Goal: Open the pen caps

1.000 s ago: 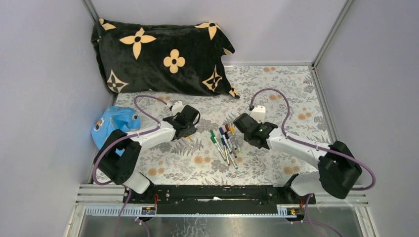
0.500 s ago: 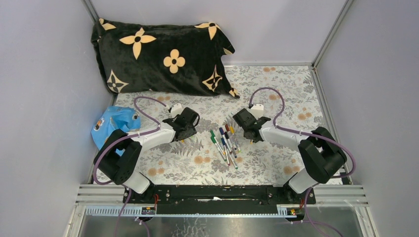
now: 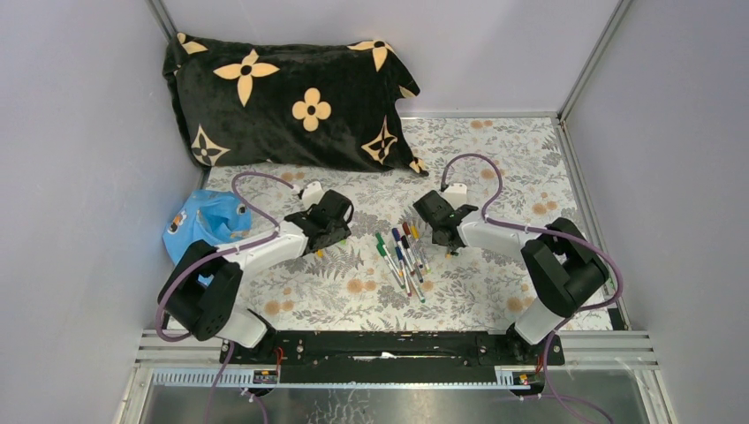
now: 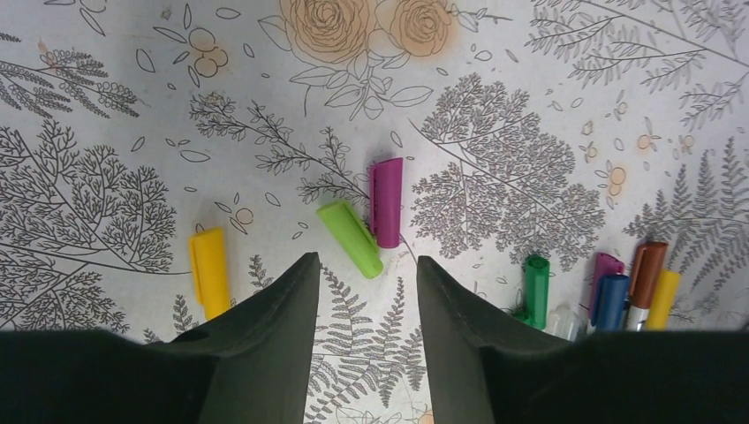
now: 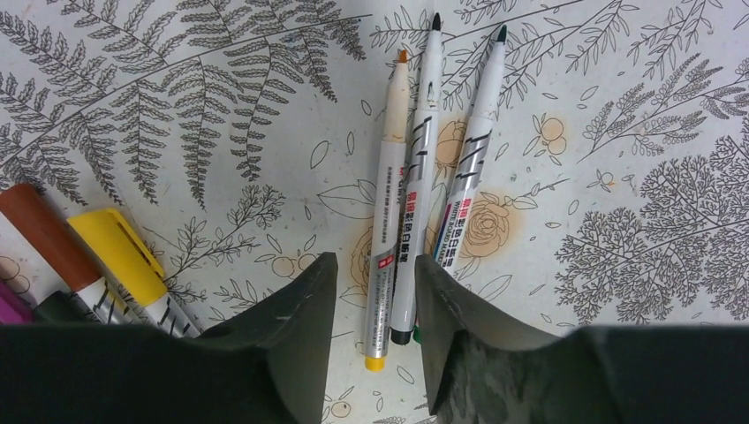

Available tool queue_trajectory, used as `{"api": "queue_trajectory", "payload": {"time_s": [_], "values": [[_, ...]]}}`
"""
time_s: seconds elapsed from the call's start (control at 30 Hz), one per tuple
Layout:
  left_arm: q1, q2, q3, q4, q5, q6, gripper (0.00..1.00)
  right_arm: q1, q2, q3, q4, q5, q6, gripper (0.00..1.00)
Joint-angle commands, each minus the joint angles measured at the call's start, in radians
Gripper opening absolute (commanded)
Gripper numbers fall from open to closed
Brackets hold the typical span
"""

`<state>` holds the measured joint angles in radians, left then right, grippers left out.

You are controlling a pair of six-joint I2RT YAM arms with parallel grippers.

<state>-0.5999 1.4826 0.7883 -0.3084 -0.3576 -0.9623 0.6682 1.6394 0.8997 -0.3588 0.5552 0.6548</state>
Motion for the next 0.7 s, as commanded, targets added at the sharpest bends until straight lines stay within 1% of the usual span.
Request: {"api": "queue_trajectory", "payload": {"time_s": [0.0, 0.17, 0.23, 0.47, 0.67], "values": [[-0.003, -0.041, -0.005, -0.011, -0.005, -0.009, 0.51, -0.005, -0.045, 0.041, -0.022, 0.015, -0.039, 0.46], [-0.003, -0.075, -0.006, -0.010, 0.016, -0.018, 0.51, 0.028, -0.133, 0.040, 0.006, -0.008, -0.135, 0.46], [-0.003, -0.090, -0.006, -0.011, 0.021, -0.018, 0.51, 0.048, -0.145, 0.059, -0.001, -0.025, -0.175, 0.46], [-0.004, -0.134, -0.014, 0.009, 0.059, -0.025, 0.51, 0.110, -0.088, 0.107, -0.048, -0.182, -0.266, 0.45], [-0.005, -0.151, -0.015, 0.023, 0.089, -0.018, 0.51, 0.140, -0.059, 0.090, -0.044, -0.222, -0.276, 0.45]]}}
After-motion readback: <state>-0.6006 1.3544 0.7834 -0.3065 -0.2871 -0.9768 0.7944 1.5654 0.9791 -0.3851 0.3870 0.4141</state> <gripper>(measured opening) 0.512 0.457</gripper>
